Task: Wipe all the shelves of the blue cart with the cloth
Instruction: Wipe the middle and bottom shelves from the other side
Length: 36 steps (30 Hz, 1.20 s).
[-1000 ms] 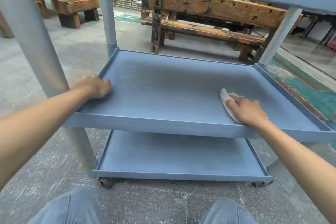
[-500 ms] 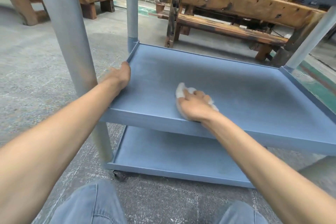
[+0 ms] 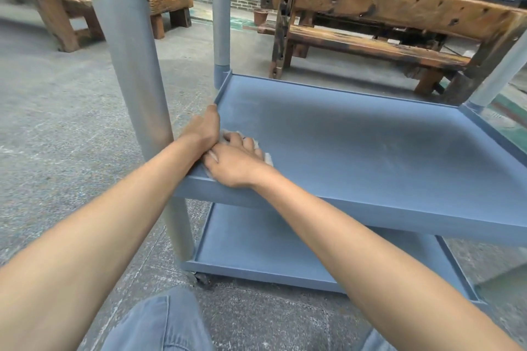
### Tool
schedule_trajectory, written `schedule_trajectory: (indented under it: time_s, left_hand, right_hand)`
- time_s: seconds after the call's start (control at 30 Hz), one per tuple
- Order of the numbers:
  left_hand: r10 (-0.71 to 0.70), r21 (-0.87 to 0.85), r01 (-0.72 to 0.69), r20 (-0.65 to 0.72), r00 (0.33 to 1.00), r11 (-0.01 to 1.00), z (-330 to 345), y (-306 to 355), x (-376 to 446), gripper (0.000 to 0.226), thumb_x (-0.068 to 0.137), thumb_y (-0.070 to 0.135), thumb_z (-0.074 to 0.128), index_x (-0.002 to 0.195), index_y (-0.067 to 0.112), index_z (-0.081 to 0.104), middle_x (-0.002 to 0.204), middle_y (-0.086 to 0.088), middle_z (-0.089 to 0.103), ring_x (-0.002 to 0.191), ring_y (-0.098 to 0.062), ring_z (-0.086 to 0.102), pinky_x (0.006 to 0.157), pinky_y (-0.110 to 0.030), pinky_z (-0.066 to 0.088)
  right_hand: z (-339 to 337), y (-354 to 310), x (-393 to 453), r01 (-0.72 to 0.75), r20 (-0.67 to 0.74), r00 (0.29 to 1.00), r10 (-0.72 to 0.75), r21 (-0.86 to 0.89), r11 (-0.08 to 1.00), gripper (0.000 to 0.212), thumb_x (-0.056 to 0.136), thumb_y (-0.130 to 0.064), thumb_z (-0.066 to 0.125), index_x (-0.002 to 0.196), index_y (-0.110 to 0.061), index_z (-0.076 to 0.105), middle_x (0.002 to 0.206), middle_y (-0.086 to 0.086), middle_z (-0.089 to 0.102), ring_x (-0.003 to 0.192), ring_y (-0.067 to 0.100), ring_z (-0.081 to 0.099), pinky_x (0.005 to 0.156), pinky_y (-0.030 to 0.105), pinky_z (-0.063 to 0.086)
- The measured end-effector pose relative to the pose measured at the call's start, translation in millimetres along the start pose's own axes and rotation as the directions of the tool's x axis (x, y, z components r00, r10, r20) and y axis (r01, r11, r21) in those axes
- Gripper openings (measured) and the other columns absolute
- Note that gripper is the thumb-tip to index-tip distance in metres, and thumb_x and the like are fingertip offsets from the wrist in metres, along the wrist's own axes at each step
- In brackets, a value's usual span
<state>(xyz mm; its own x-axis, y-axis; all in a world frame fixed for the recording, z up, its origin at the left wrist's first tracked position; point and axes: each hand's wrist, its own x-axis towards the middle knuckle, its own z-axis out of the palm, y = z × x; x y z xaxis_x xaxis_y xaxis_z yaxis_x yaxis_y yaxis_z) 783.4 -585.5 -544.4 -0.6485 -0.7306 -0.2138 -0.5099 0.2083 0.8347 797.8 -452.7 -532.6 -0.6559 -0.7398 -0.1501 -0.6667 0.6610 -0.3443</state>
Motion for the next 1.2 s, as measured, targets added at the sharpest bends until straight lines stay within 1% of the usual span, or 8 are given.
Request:
schedule_trajectory:
  time_s: [0.27,0.47,0.6,0.73,0.87,1.03,1.1,1.2]
  left_hand:
    - [0.04,0.281,-0.021,-0.059,0.997,0.959,5,-7,9,0.083,0.1,0.059,0.003,0.156,0.005,0.029,0.162,-0.017,0.03,0.148,-0.04,0.029,0.122,-0.048,0.019]
    - [0.107,0.452,-0.05,-0.102,0.989,0.891,5,-12,12,0.089,0.101,0.06,0.004,0.147,-0.007,0.04,0.153,-0.029,0.04,0.14,-0.048,0.038,0.116,-0.051,0.026]
    - [0.124,0.514,-0.034,-0.142,0.982,0.857,7,-12,8,0.09,0.101,0.059,0.005,0.143,-0.01,0.043,0.149,-0.033,0.043,0.137,-0.05,0.04,0.115,-0.052,0.028]
    - [0.154,0.575,-0.012,-0.199,0.968,0.818,10,-8,-1,0.088,0.1,0.06,0.01,0.138,-0.01,0.049,0.141,-0.036,0.049,0.13,-0.052,0.047,0.109,-0.053,0.035]
    - [0.256,0.672,-0.025,-0.247,0.935,0.74,17,-7,-17,0.08,0.096,0.062,0.031,0.123,-0.008,0.058,0.123,-0.033,0.062,0.115,-0.049,0.06,0.091,-0.048,0.046]
    - [0.288,0.701,-0.056,-0.217,0.933,0.711,22,-5,-26,0.081,0.086,0.064,0.053,0.127,-0.005,0.051,0.125,-0.029,0.061,0.115,-0.047,0.06,0.09,-0.047,0.046]
    - [0.288,0.688,-0.068,-0.21,0.934,0.722,20,-5,-26,0.084,0.085,0.065,0.054,0.13,-0.006,0.049,0.127,-0.03,0.06,0.116,-0.048,0.06,0.091,-0.047,0.046]
    - [0.286,0.662,-0.091,-0.193,0.939,0.744,19,-6,-25,0.087,0.085,0.066,0.055,0.133,-0.006,0.048,0.13,-0.029,0.06,0.117,-0.047,0.06,0.09,-0.046,0.045]
  right_hand:
    - [-39,139,-63,-0.182,-0.11,0.975,0.191,0.093,0.979,0.055,0.086,-0.052,0.024,0.134,-0.08,0.018,0.165,-0.024,0.021,0.142,0.036,0.027,0.103,0.063,0.027]
    - [-91,322,-154,-0.477,-0.248,0.856,0.454,-0.041,0.878,0.053,0.1,-0.041,0.02,0.148,-0.062,0.012,0.168,-0.019,0.022,0.15,0.033,0.024,0.109,0.062,0.021]
    - [-114,397,-197,-0.692,-0.225,0.699,0.679,0.025,0.721,0.06,0.09,-0.071,0.012,0.15,-0.066,0.014,0.171,-0.009,0.02,0.153,0.041,0.019,0.117,0.064,0.017]
    - [-112,399,-192,-0.752,-0.274,0.605,0.748,0.113,0.649,0.061,0.096,-0.071,0.021,0.155,-0.056,0.026,0.17,-0.01,0.022,0.151,0.044,0.019,0.117,0.062,0.018]
    - [-108,392,-185,-0.77,-0.295,0.582,0.758,0.1,0.63,0.063,0.099,-0.066,0.026,0.156,-0.043,0.034,0.166,0.004,0.03,0.149,0.043,0.02,0.115,0.058,0.023]
    - [-103,368,-160,-0.805,-0.29,0.559,0.777,0.034,0.592,0.062,0.097,-0.053,0.04,0.153,-0.024,0.038,0.161,0.016,0.032,0.147,0.042,0.023,0.118,0.058,0.022]
    - [-98,343,-143,-0.785,-0.269,0.589,0.762,0.032,0.618,0.062,0.099,-0.051,0.038,0.154,-0.022,0.036,0.162,0.017,0.03,0.147,0.041,0.022,0.119,0.059,0.021]
    - [-81,278,-106,-0.646,-0.256,0.736,0.627,0.01,0.763,0.062,0.1,-0.055,0.035,0.157,-0.029,0.032,0.164,0.013,0.028,0.149,0.041,0.022,0.118,0.059,0.024]
